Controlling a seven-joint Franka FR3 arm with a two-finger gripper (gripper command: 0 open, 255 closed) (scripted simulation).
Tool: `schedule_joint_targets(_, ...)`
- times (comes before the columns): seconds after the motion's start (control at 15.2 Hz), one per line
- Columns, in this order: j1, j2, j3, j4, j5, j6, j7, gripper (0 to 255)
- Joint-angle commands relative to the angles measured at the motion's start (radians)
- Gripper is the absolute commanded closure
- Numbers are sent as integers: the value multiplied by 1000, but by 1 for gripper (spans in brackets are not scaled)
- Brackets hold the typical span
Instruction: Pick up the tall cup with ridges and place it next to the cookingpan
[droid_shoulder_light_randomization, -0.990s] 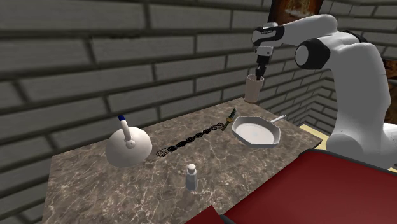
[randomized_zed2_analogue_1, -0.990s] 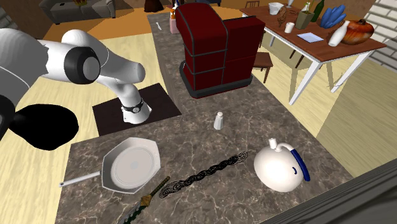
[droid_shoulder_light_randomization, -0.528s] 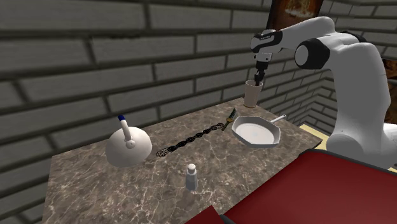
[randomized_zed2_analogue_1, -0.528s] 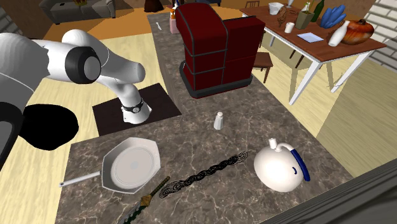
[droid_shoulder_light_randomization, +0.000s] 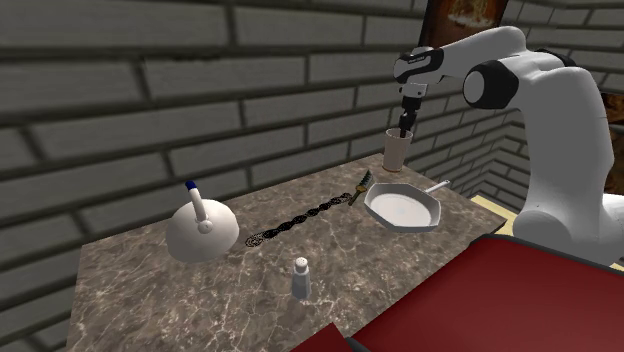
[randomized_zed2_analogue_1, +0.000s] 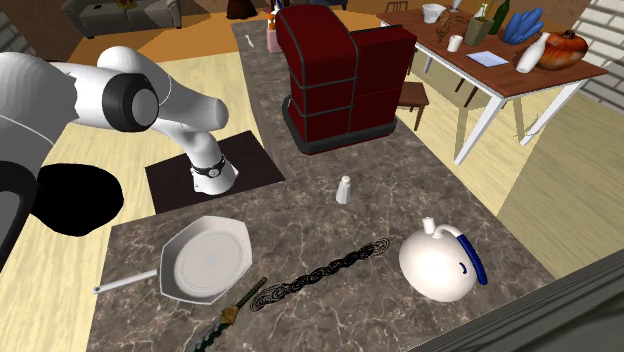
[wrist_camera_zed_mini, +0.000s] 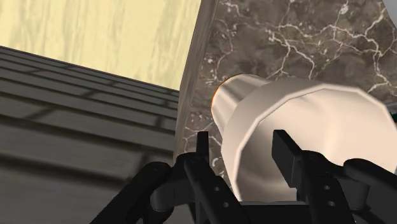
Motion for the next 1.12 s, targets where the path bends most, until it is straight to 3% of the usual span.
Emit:
schedule_joint_targets(0.0,0,0,0,0,0,0,0,0)
schedule_joint_targets(0.26,0,0,0,0,0,0,0,0)
schedule_joint_targets(0.53,-17,20,-1,160,0,-139,7,0)
schedule_joint_targets(1.06,-17,20,-1,160,0,-139,7,0)
